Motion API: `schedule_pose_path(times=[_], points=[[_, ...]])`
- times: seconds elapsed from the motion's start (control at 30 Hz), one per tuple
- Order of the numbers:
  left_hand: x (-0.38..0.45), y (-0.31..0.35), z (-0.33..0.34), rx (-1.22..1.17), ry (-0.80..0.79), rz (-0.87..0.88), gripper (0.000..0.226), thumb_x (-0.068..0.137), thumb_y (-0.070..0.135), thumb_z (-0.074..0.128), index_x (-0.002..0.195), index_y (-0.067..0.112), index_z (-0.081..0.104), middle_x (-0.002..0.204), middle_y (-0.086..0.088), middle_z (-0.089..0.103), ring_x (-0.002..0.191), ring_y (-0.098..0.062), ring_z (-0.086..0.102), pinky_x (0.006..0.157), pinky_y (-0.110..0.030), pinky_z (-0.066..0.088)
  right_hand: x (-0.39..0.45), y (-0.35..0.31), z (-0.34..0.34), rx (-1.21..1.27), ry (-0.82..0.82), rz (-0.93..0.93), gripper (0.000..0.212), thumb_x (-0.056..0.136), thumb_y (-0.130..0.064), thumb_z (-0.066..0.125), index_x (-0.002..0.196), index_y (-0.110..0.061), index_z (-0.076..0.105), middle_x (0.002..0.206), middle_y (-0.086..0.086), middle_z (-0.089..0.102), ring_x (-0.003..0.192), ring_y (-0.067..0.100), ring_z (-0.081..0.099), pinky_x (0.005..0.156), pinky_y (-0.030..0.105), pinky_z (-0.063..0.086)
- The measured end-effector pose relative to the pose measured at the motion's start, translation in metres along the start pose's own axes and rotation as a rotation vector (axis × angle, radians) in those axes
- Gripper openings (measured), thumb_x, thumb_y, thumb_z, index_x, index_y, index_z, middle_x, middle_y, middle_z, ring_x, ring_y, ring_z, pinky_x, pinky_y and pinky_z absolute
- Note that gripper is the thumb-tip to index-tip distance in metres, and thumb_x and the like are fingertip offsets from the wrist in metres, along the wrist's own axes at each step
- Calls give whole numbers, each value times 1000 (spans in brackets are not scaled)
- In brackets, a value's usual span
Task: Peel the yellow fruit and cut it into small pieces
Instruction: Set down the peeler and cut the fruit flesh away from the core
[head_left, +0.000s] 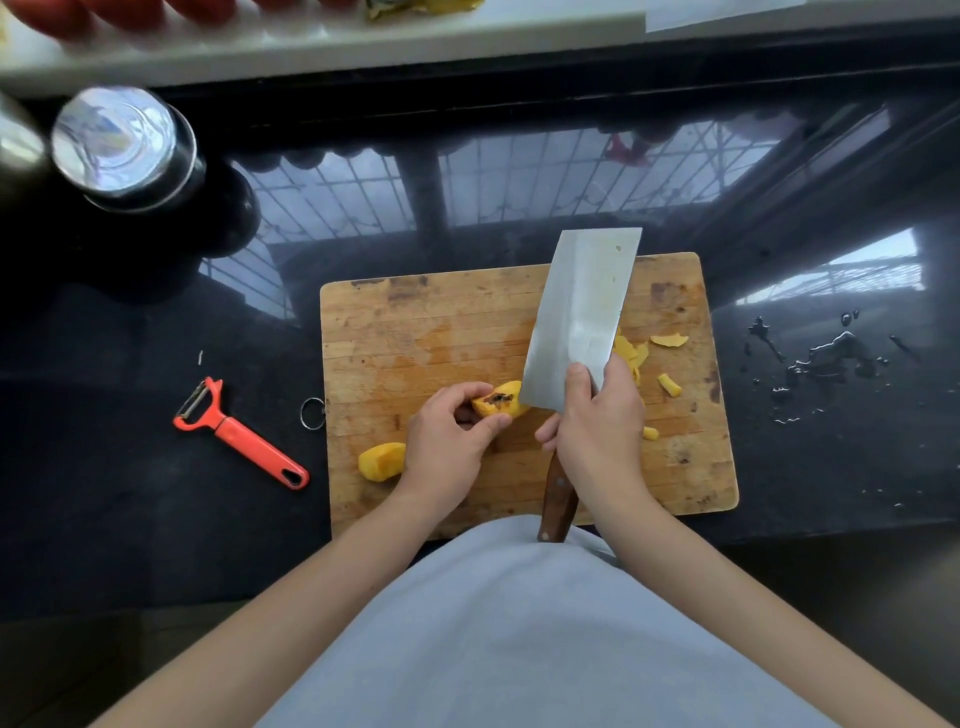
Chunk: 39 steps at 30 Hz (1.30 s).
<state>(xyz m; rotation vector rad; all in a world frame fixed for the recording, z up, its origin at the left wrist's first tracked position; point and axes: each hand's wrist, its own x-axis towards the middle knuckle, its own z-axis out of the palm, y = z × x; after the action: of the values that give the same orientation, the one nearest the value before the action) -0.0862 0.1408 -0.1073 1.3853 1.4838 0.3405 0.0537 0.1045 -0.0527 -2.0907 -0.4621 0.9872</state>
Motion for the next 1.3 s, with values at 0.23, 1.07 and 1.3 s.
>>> schedule_pose_path(times=[0.23, 1.07, 1.3], points=[[0, -1, 1, 10, 2, 8, 33, 87, 23, 83, 118, 25, 73, 99, 6, 71, 88, -9, 64, 75, -18, 49, -2, 0, 3, -98, -12, -38, 17, 107, -28, 37, 99, -17, 47, 74, 16, 65, 46, 16, 64, 48, 41, 58], [-2, -5, 4, 8, 0, 83, 31, 83, 13, 84, 109, 25, 72, 101, 8, 67, 87, -7, 62, 76, -21, 53, -3, -2, 16, -348, 1, -160, 14, 106, -31, 38, 95, -24, 40, 79, 3, 57, 67, 26, 67, 59, 51, 58], [-2, -22, 7, 192, 64, 474, 27, 83, -1, 81, 107, 10, 76, 109, -3, 65, 89, -15, 63, 76, -28, 58, -8, 7, 10, -347, 18, -145, 15, 106, -33, 38, 94, -26, 39, 77, 4, 58, 67, 26, 66, 57, 52, 57]])
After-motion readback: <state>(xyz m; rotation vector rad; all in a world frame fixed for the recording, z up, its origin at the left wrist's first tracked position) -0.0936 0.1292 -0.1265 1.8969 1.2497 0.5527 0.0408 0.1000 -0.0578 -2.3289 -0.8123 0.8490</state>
